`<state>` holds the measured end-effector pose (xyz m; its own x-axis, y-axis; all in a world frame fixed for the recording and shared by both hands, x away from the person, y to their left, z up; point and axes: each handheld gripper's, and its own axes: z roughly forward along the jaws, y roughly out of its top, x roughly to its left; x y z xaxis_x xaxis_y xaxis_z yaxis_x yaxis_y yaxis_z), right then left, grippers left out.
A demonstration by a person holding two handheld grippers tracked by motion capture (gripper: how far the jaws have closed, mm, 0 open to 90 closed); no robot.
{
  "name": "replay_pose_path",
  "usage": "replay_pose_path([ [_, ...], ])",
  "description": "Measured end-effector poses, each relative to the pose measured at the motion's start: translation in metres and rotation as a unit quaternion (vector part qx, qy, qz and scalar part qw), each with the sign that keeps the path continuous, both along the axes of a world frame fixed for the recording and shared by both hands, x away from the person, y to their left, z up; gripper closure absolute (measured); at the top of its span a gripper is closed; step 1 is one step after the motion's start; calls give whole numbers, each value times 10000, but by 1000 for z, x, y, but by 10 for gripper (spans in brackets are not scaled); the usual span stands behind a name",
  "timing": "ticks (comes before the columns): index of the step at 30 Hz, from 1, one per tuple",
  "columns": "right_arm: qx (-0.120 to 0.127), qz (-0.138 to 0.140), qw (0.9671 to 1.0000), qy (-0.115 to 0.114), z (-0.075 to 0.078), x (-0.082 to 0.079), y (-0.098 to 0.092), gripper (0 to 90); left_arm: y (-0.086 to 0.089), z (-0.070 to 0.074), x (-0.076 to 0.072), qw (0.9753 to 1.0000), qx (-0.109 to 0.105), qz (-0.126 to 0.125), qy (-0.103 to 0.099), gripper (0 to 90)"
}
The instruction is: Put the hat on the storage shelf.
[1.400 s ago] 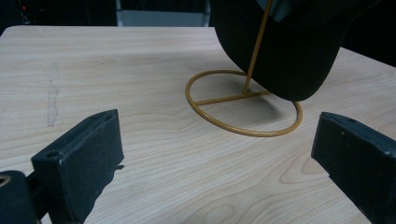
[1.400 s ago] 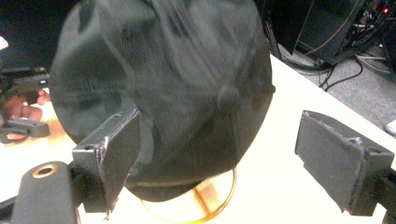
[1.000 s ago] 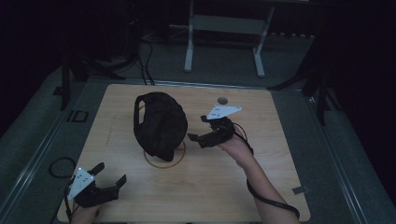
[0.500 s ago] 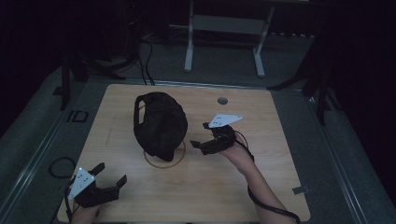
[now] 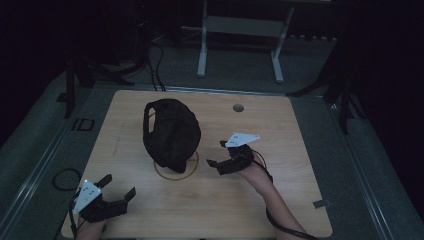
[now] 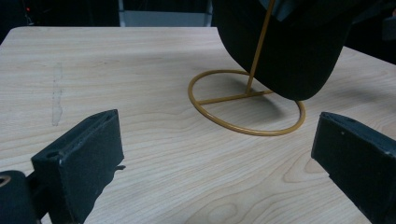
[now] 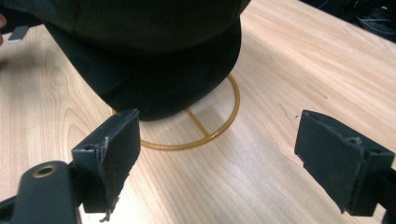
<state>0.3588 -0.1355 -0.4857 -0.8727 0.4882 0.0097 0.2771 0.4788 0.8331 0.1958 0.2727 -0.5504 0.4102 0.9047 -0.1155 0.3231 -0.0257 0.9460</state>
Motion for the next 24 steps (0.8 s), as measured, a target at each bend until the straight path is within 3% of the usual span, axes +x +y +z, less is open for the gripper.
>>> replay_pose_path([
  [7,4,-4,10000,28,-14,-4,-3,141,0,0,0,10000,-6,-2,0,26],
  [14,-154,286,9995,3,-27,-10,-1,141,0,0,0,10000,-7,-5,3,26],
  [24,-237,244,9994,74,-40,-14,-7,144,0,0,0,10000,-39,7,-5,26],
])
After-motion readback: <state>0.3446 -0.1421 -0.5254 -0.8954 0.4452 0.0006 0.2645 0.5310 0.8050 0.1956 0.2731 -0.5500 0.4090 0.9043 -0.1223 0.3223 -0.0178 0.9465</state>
